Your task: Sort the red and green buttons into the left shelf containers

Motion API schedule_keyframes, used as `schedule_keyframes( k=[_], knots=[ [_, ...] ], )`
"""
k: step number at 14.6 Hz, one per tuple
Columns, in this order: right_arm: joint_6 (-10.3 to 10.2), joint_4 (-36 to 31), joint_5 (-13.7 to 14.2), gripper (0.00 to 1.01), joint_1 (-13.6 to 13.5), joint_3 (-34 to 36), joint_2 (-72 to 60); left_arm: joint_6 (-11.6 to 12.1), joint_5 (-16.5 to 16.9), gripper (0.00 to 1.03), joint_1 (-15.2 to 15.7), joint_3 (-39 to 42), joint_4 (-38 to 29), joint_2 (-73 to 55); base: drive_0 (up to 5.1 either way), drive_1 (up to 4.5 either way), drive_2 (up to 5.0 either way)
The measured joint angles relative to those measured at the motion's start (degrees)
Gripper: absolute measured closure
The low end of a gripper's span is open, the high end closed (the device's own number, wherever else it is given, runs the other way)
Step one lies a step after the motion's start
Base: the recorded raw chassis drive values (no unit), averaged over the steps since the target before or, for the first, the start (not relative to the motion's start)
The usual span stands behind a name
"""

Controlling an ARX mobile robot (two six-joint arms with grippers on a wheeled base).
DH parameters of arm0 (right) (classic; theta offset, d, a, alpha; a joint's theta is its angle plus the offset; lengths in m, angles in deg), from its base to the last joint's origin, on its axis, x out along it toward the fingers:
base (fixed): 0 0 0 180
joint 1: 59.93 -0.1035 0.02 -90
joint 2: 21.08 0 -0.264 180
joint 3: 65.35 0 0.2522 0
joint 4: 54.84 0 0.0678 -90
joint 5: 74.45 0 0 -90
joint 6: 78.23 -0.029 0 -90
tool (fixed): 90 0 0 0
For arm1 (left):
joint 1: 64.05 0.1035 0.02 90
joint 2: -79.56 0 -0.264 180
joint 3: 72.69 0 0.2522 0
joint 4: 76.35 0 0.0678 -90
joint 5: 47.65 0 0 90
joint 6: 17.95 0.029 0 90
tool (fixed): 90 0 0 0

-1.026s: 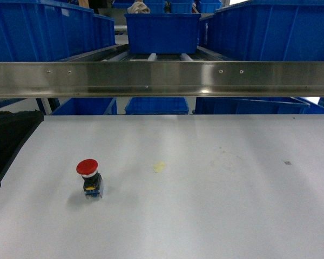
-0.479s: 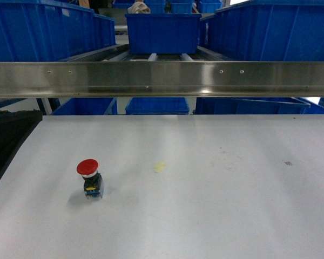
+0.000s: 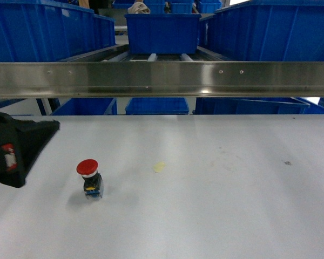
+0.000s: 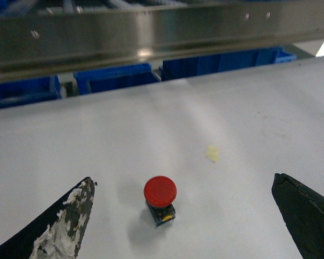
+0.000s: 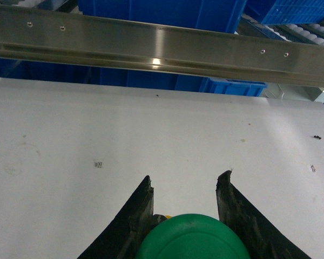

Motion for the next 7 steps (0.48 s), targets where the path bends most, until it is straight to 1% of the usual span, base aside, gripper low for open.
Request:
schedule_keyframes(
  k=[1,3,4,5,6,7],
  knots=[
    [0.0,0.1,0.0,0.70,0.1,0.0,0.0,0.7,0.2,0.05,-0.1,-2.2,2.1,-4.6,0.0,0.00,0.0],
    [0.0,0.0,0.0,0.70,0.0,0.0,0.0,2.4,0.5,0.05,0.6,-4.8,8.1,-8.2,0.0,0.00,0.0],
    [0.0,0.0,0.0,0.70,0.0,0.0,0.0,4.1,1.6,0.05,1.8,-8.8,11.8,-10.8,0.0,0.00,0.0],
    [0.0,0.0,0.0,0.70,0.0,0.0,0.0,5.5,2.6,0.05,3.2,-12.9,13.7,-14.7,0.0,0.00,0.0],
    [0.0,0.0,0.0,0.70,0.0,0.0,0.0,5.8,3.7,0.05,3.7,-15.4,16.7,-16.4,0.0,0.00,0.0],
    [0.0,0.0,0.0,0.70,0.0,0.0,0.0,6.3,3.7,0.05,3.9,-16.9,17.3,-17.5,0.0,0.00,0.0]
  ],
)
